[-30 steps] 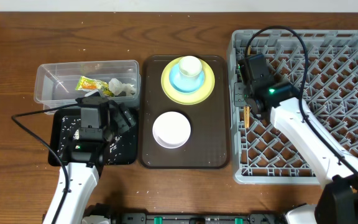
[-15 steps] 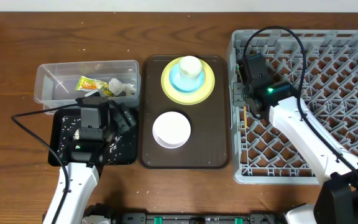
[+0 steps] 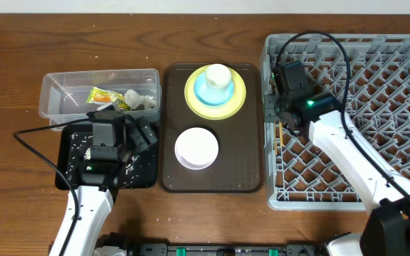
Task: Sort waste into correct bins and load items into the dishwasher rack
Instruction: 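Lower the chopstick into the rack slot and open the right gripper, then move the right gripper left and grip the rim of the small white plate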
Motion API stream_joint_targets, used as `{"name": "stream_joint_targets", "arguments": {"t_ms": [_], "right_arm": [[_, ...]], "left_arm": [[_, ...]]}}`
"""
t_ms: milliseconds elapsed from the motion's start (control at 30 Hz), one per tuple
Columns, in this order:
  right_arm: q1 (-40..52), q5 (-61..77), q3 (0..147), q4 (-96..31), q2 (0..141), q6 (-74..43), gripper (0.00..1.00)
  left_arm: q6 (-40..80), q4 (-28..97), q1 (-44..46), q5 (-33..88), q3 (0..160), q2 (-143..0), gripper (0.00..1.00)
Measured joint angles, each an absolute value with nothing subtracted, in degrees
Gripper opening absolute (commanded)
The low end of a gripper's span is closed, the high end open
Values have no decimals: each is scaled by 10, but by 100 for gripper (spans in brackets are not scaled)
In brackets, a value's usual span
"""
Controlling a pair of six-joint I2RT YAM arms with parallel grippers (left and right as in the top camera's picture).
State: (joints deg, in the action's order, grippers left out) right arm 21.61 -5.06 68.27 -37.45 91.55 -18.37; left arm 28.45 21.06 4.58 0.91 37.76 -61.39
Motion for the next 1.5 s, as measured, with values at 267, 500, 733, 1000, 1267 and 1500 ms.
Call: {"name": "stream_joint_targets", "arguments": {"t_ms": [267,500,733,1000,1267,1500], "right_arm": [[249,80,699,-329,884,-182,38],[340,120,700,-320,884,-168,37],[427,120,700,-315,901,-157,43],[514,105,700,-255,1002,-90,46],[545,64,700,-253,1057,-67,41],[547,53,700,-258,1058,-63,40]], "left_arm": [[284,211,46,9,378,-614,96],[284,210,46,9,378,-614,96],[284,211,46,-6,378,-614,96],[284,211,46,-31,378,-625,96],[284,211,46,-34,378,-625,96],[284,211,46,-34,378,-625,96]]}}
